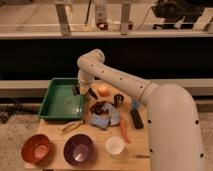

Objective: Place brush in paper cup

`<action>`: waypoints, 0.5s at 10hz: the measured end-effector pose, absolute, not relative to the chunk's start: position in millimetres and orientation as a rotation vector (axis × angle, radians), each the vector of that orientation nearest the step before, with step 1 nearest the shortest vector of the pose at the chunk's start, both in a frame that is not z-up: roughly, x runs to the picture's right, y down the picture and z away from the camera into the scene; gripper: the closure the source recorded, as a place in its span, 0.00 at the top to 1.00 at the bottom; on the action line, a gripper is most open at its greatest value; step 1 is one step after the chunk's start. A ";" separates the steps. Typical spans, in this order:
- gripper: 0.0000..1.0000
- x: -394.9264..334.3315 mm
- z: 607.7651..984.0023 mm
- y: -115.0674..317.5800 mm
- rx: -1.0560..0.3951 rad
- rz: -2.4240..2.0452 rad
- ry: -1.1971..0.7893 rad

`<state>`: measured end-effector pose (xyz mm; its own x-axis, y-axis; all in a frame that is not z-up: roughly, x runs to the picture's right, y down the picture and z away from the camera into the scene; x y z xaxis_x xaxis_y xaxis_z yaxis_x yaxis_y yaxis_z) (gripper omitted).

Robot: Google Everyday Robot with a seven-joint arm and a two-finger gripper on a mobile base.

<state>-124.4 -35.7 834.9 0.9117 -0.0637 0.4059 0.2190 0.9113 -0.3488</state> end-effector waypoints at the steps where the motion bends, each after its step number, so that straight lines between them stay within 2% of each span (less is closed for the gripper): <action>1: 0.00 -118.6 827.0 -40.2 -0.389 -0.141 -0.412; 5: 0.00 -97.3 806.6 -46.3 -0.358 -0.114 -0.422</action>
